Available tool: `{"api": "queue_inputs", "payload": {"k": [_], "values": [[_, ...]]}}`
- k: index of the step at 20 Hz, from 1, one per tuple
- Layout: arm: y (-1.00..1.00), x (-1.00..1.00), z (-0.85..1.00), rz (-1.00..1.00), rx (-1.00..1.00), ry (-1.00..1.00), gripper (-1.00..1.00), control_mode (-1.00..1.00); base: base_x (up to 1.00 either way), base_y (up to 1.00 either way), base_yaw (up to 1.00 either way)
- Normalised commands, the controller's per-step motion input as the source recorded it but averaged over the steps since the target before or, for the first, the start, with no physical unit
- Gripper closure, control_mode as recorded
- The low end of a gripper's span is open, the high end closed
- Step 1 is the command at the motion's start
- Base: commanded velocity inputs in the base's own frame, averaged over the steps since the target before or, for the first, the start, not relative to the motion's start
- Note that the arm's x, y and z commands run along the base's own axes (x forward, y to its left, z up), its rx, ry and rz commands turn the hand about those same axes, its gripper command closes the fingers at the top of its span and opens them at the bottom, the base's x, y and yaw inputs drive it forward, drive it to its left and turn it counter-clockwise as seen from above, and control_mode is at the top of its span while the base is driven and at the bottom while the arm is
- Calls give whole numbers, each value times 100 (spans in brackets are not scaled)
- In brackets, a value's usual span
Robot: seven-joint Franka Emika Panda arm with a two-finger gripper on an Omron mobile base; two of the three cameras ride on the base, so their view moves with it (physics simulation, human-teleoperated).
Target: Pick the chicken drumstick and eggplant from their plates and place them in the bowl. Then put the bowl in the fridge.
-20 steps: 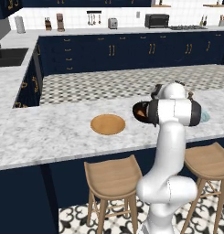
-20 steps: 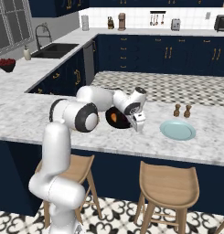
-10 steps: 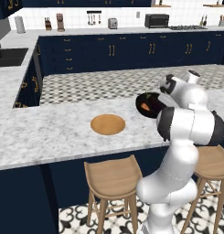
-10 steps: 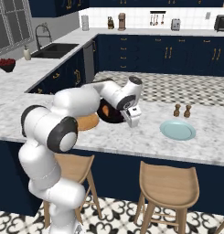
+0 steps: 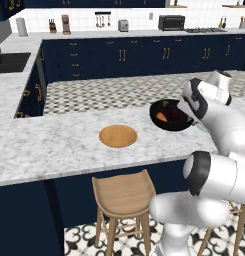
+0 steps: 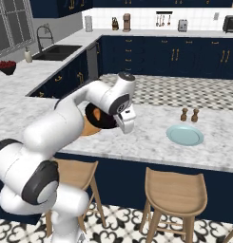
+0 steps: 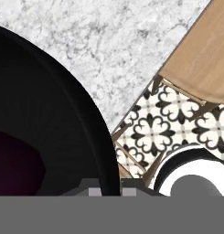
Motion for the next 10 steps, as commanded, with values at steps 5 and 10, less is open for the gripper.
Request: {"api": "queue_inputs", "payload": {"k": [5, 10], "values": [[8, -64, 37, 0, 0, 2, 100, -100, 0, 0, 0], [3, -9, 5, 0, 0, 1, 100, 100, -30, -32, -10]]}}
